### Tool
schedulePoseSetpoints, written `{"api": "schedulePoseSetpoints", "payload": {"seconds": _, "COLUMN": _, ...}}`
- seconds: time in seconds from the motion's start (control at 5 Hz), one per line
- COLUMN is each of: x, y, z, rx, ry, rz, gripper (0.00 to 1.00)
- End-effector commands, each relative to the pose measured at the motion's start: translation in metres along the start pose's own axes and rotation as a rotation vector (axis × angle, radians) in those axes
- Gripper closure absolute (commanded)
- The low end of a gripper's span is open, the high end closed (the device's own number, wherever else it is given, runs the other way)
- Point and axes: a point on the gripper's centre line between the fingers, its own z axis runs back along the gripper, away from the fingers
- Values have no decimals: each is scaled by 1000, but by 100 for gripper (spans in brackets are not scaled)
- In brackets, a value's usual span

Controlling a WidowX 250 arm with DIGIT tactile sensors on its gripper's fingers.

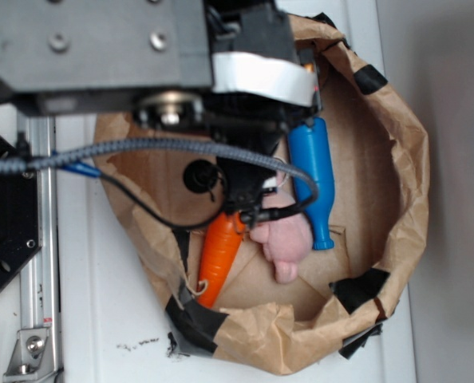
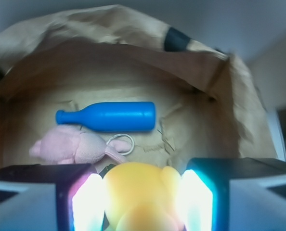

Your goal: Grab the yellow duck.

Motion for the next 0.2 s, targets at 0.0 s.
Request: {"api": "schedulePoseSetpoints", "payload": {"seconds": 0.0, "x": 13, "y": -1, "z": 9, "rx": -4, "ry": -72, "rz": 25, "gripper": 100}}
